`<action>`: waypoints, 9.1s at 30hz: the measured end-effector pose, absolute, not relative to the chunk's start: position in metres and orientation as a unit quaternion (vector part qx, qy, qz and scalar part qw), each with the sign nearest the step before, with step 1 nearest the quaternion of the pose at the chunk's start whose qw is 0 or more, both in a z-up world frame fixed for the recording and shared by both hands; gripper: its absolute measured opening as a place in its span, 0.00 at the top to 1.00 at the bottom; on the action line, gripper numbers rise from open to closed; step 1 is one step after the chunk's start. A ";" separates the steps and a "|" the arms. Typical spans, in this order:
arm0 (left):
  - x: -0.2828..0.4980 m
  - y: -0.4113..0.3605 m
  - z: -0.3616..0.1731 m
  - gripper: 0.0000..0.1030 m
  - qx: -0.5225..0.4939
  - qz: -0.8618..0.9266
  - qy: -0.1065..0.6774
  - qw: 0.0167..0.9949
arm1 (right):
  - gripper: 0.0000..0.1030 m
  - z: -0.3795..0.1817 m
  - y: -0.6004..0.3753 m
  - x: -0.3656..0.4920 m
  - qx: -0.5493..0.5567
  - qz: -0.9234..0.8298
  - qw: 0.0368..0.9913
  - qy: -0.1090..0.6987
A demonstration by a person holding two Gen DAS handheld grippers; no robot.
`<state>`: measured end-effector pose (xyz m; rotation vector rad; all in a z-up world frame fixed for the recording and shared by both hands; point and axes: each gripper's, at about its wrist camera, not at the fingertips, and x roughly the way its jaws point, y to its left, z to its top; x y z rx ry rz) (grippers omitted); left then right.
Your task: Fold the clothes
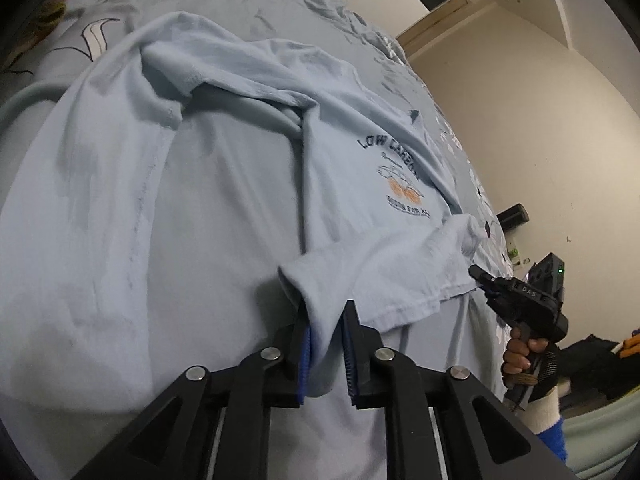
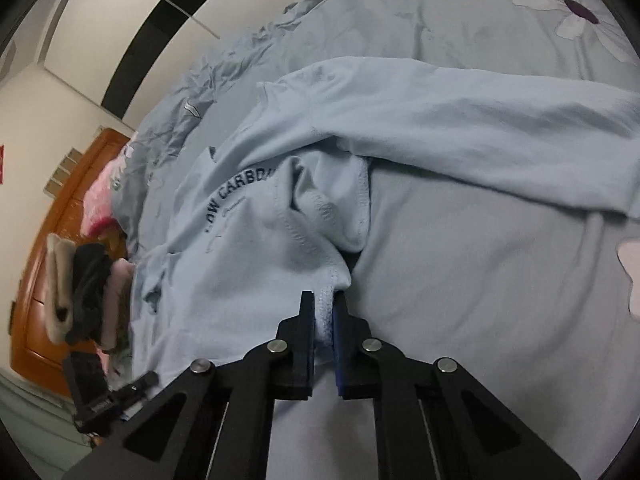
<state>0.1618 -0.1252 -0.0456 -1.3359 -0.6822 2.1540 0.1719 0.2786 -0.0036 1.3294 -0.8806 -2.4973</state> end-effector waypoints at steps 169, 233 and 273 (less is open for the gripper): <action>0.073 -0.193 -0.014 0.37 -0.408 0.839 -0.287 0.218 | 0.51 0.042 -0.014 -0.019 0.512 -0.828 0.211 -0.087; 0.255 -0.101 -0.056 0.39 -0.565 0.702 -0.302 0.310 | 0.64 -0.039 0.346 0.311 0.424 -0.804 0.150 -0.389; 0.176 -0.173 0.063 0.95 -0.379 0.796 -0.330 0.337 | 0.96 0.084 0.315 0.247 0.288 -0.856 0.148 -0.403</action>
